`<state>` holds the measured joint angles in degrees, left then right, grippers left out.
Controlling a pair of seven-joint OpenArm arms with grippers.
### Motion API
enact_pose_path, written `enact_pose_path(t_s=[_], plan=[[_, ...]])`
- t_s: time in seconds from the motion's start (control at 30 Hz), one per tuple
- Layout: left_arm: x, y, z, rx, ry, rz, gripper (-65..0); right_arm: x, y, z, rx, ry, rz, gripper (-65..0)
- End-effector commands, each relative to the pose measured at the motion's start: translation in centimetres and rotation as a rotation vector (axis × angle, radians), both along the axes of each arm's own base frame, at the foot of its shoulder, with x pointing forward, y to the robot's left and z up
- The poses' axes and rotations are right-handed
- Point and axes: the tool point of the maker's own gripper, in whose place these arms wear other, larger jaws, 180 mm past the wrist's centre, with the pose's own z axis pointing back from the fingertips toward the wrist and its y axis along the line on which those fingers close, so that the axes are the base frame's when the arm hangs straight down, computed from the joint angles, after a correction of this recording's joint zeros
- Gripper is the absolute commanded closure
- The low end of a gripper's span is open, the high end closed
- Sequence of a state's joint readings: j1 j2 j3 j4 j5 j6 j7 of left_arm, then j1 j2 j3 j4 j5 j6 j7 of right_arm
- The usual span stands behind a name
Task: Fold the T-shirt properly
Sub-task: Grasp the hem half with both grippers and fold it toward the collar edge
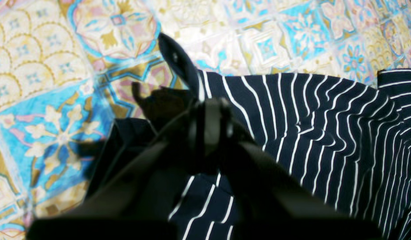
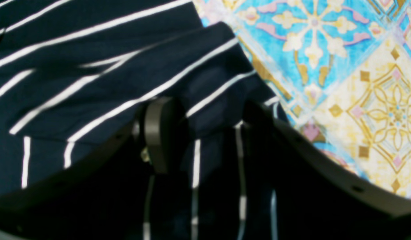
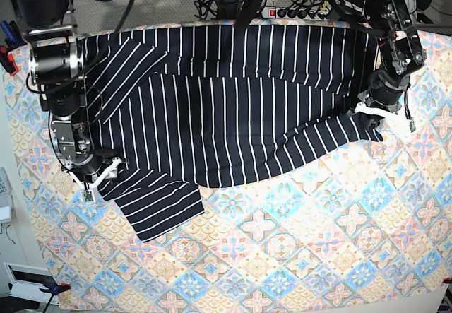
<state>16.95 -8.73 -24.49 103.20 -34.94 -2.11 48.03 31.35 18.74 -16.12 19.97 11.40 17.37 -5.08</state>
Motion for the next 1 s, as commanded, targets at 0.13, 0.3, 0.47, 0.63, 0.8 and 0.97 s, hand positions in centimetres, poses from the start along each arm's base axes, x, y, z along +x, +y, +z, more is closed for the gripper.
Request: enact_pose_path(t_s=[0.13, 0.3, 0.47, 0.63, 0.8, 0.97], plan=[[0.9, 0.3, 1.5, 0.015, -0.052, -0.002, 0.0, 0.5, -0.9, 0.6, -0.01, -0.004, -0.012, -22.8], [0.9, 0.3, 1.5, 0.015, -0.052, -0.002, 0.0, -1.4, -0.8, -1.0, -0.011, 0.034, -0.008, -8.1], [0.9, 0.3, 1.5, 0.013, -0.052, -0.002, 0.0, -2.7, 1.7, -1.6, 0.082, 0.054, 0.093, -1.6], [0.9, 0.3, 1.4, 0.014, -0.051, -0.002, 0.0, -2.4, 1.1, -0.1, 0.05, 0.014, 0.134, -0.9], [0.9, 0.3, 1.4, 0.017, -0.05, -0.001, 0.0, -3.2, 0.9, 1.9, 0.008, -0.018, 0.179, -0.8], [0.9, 0.3, 1.4, 0.016, -0.051, -0.001, 0.0, -4.1, -0.1, 4.2, 0.0, -0.064, 0.141, -0.8]])
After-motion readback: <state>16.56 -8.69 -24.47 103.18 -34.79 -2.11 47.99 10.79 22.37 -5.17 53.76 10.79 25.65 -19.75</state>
